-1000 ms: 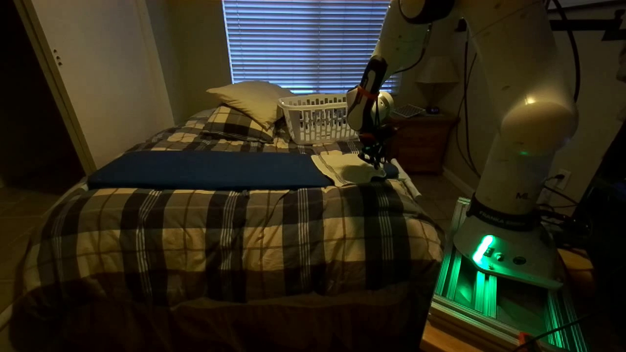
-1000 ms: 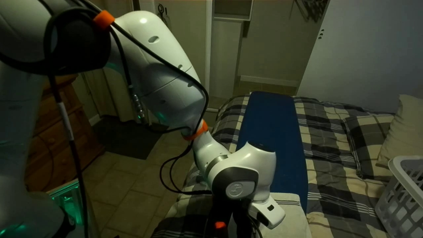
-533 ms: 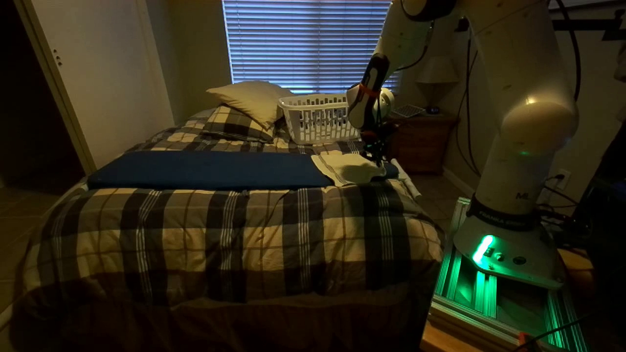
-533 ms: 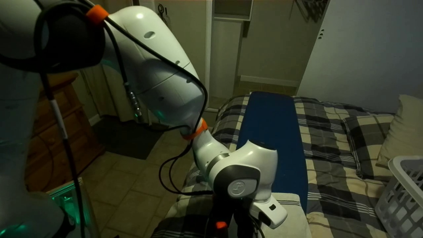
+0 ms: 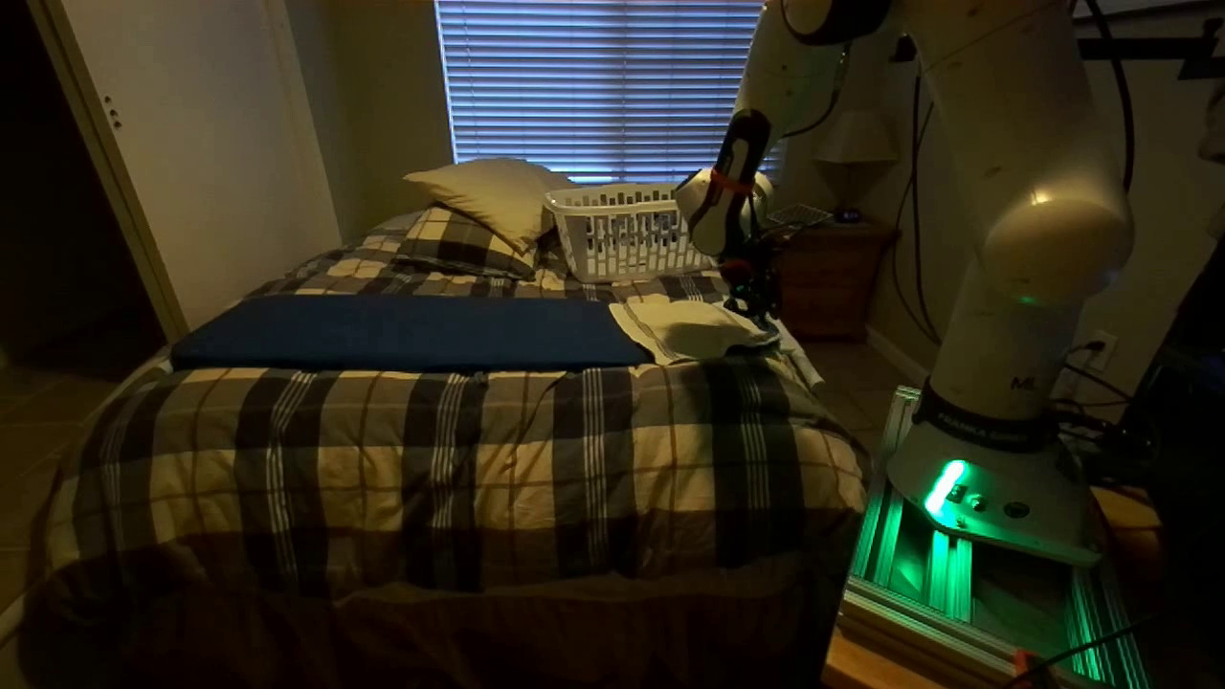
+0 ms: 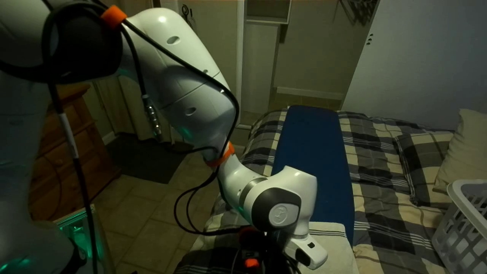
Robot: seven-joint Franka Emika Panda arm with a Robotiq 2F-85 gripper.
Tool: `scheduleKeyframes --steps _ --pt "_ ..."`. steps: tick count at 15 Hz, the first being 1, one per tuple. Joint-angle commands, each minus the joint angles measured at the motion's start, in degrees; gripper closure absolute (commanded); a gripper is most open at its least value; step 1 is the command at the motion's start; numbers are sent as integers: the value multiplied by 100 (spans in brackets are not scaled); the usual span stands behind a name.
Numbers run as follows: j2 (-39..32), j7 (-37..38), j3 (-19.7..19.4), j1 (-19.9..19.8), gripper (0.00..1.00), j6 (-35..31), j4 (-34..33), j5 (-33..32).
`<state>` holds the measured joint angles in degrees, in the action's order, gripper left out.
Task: Unfold the towel on the bed
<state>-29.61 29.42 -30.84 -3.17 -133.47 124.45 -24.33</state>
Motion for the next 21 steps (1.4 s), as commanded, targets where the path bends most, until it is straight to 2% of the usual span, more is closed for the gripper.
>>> scheduleKeyframes --steps 1,3,7,15,21 --pt "-47 177 6 25 43 373 -95 -489" --pt "116 -49 174 -116 29 392 -30 -421" --pt "827 -865 692 -518 2 230 194 326" --pt "2048 -2083 1273 -936 0 -19 287 1465" --pt "2587 -2823 1543 -989 0 -767 521 2227"
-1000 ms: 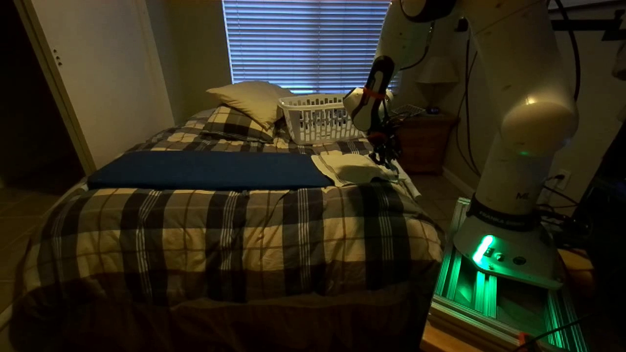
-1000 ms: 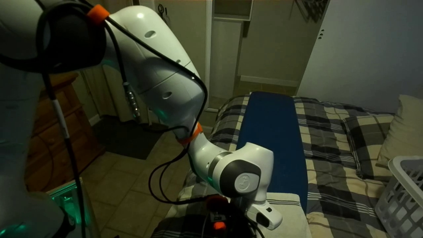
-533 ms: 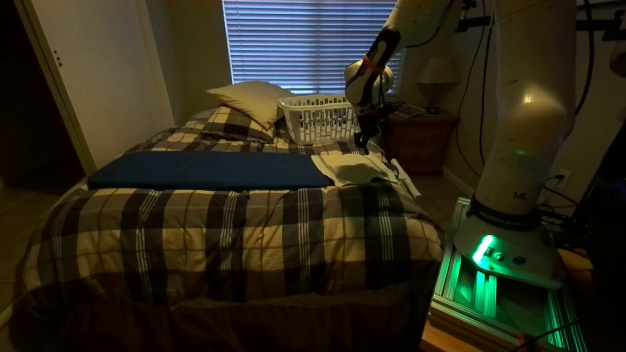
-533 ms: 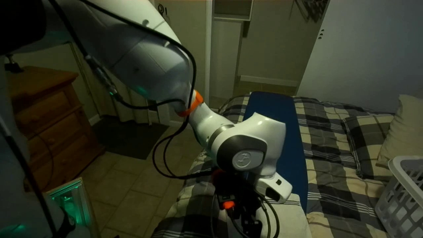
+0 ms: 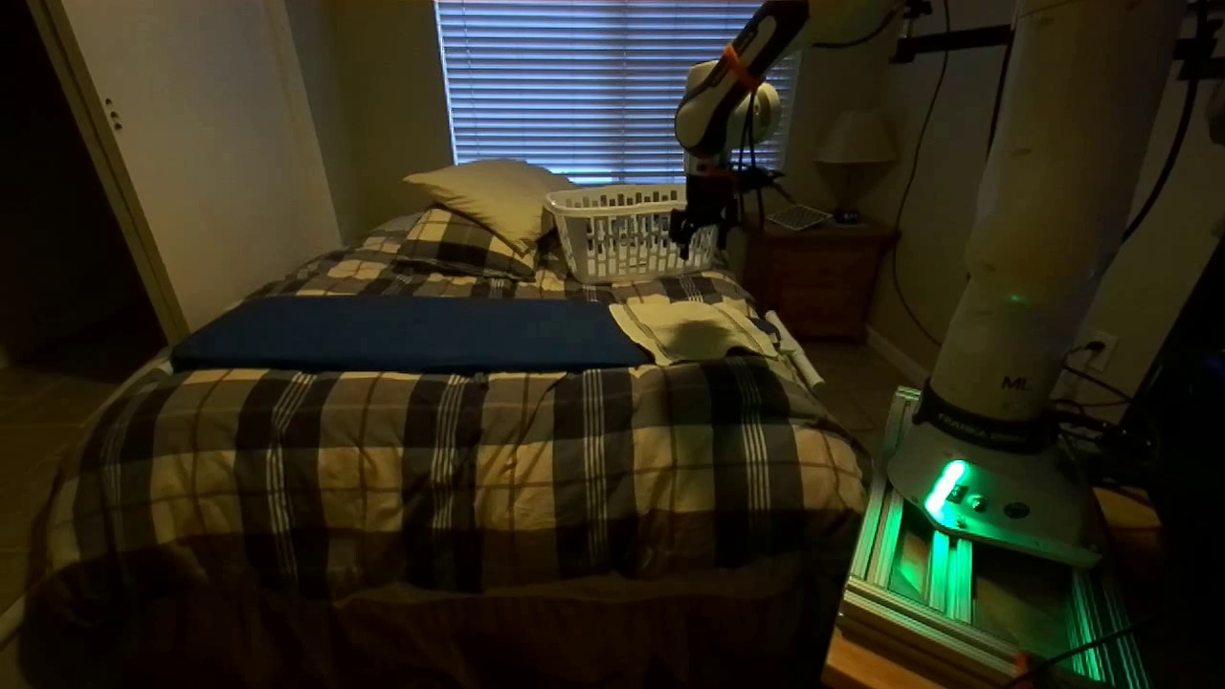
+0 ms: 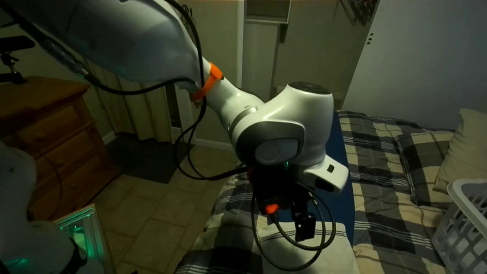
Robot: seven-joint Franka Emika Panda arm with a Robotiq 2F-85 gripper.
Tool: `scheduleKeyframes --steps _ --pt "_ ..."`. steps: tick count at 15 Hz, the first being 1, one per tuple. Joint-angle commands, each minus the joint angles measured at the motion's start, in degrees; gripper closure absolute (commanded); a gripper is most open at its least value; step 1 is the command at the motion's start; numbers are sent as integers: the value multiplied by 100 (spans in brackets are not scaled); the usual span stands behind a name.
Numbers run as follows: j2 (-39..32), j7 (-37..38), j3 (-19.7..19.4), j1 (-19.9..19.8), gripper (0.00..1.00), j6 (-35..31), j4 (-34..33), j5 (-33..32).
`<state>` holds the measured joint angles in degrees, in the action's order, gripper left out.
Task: Unfold the towel on the bed
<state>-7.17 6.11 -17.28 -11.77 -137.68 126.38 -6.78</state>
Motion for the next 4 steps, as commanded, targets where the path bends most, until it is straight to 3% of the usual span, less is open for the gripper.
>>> scheduleKeyframes --steps 1,4 --pt "82 -115 119 -82 0 -92 40 118" --pt "185 -277 172 -83 0 -183 122 280"
